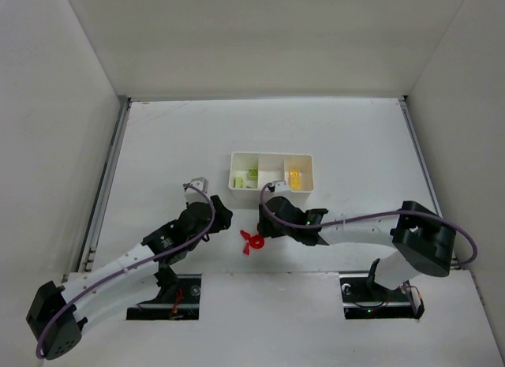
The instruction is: Sort the legos into containers by color
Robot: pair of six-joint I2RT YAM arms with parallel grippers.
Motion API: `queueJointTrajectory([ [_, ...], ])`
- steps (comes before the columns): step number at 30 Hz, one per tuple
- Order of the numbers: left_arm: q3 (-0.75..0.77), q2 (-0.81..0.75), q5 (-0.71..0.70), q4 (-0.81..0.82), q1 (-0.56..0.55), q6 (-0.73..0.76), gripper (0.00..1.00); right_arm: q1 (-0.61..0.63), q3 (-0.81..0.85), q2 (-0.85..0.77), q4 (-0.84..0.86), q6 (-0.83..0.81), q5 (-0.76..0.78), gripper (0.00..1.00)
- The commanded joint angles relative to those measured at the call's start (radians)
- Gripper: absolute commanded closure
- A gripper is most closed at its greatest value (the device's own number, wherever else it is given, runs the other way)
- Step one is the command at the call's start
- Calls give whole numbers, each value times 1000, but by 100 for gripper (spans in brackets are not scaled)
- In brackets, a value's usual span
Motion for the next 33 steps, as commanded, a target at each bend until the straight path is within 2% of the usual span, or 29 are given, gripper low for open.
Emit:
queueJointTrajectory([
  [1, -17, -31, -29, 5, 8, -91, 55, -5, 52, 41, 63, 11, 45, 48],
  [8, -30, -21, -29, 6, 2, -91, 54, -4, 106, 125, 58, -1, 57, 57],
  [11, -31, -21, -29, 8, -6, -86, 54, -4, 115, 134, 43, -3, 72, 70],
  [14, -33, -20, -20, 5, -6, -85, 54, -4, 125, 101, 27, -8, 92, 76],
  [20, -18, 43, 58, -8, 13, -97, 52, 1, 132, -100, -8, -35, 68, 77],
  [24, 7, 109, 72, -18, 11, -123, 52, -60, 160, -221, -28, -93, 59, 76],
  [33, 44, 215, 60, 5, -30, -174, 50, -276, 293, -76, 0, -224, 57, 75],
])
